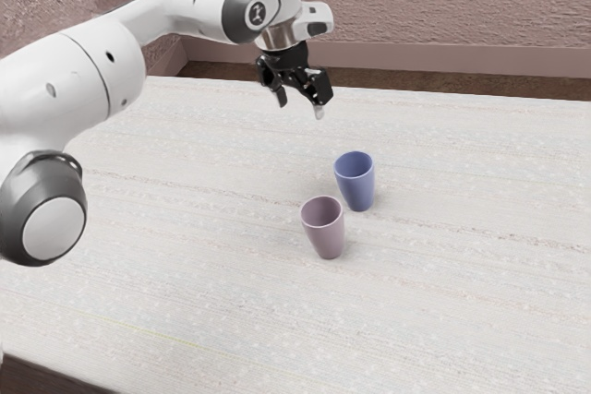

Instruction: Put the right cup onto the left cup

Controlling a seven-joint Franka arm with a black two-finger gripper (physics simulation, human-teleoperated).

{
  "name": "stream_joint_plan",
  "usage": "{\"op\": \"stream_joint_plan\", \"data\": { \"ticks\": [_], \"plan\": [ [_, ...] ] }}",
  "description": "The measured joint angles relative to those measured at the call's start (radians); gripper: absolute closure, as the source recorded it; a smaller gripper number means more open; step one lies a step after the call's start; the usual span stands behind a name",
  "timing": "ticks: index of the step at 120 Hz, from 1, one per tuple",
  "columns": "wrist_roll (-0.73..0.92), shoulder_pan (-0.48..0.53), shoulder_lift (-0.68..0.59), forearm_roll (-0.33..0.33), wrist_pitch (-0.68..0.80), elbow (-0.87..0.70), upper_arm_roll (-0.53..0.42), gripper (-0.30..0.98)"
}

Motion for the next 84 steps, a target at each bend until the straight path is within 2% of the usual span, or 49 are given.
{"op": "stream_joint_plan", "data": {
  "ticks": [17, 36, 84],
  "plan": [
    [-0.035, -0.056, 0.026, -0.040, 0.029, -0.018, -0.001, 0.02],
    [-0.068, -0.071, 0.042, -0.074, 0.061, -0.058, -0.010, 0.02],
    [-0.120, -0.078, 0.150, -0.085, 0.118, -0.004, -0.071, 0.02]
  ]
}}
